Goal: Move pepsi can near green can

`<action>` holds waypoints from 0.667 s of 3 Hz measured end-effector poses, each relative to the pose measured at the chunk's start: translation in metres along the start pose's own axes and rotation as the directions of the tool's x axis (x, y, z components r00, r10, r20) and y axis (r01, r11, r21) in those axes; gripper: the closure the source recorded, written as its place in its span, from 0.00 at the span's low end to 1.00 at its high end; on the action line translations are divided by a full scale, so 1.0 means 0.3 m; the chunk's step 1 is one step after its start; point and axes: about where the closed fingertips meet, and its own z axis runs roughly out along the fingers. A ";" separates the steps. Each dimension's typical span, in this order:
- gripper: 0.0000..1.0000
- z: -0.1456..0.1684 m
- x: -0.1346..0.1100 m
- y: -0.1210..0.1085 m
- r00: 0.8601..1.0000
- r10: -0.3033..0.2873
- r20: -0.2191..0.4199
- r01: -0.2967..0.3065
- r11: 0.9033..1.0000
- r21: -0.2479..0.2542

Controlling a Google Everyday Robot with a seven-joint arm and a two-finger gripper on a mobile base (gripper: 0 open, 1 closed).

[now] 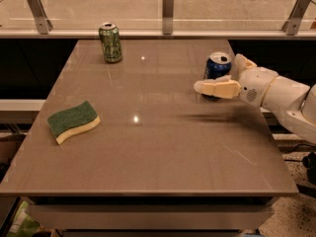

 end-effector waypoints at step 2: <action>0.41 0.031 0.007 0.012 1.000 -0.004 0.003 0.004 1.000 0.002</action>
Offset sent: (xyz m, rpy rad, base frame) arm 0.0038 0.0061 -0.0031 -0.0008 -0.0036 -0.0050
